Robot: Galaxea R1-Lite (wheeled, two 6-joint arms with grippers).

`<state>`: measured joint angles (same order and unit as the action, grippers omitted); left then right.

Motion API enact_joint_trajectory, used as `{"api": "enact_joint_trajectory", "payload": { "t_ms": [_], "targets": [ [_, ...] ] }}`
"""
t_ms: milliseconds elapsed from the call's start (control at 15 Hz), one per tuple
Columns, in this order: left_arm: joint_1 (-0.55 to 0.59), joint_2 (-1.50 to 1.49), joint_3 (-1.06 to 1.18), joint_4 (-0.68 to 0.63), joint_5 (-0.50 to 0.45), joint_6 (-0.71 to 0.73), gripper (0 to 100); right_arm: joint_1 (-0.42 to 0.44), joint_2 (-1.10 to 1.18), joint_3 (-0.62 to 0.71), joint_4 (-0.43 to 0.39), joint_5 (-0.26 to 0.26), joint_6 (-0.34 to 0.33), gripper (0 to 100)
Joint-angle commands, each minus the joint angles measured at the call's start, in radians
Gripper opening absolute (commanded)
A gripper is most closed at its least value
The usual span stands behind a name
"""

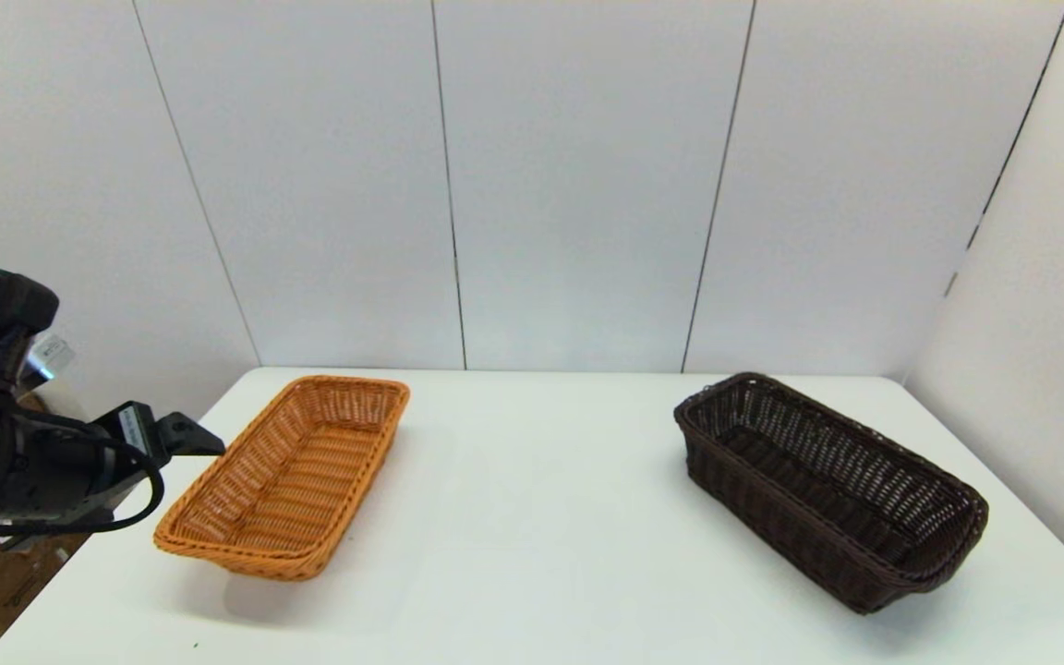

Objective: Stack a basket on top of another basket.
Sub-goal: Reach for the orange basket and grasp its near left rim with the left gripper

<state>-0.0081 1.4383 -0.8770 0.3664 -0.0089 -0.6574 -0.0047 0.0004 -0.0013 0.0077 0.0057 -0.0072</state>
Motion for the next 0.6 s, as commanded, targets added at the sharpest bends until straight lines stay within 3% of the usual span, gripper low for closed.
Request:
{"api": "enact_joint_trajectory", "payload": {
  "t_ms": [67, 200, 600],
  "targets": [
    [-0.004, 0.071, 0.006, -0.010, 0.115, -0.220, 100, 0.000, 0.000, 0.001, 0.000, 0.000, 0.000, 100],
    [-0.006, 0.114, 0.007, -0.041, 0.193, -0.295, 100, 0.000, 0.000, 0.000, 0.000, 0.000, 0.000, 100],
    [-0.012, 0.136, 0.043, -0.058, 0.193, -0.415, 100, 0.000, 0.000, 0.000, 0.000, 0.000, 0.000, 100]
  ]
}}
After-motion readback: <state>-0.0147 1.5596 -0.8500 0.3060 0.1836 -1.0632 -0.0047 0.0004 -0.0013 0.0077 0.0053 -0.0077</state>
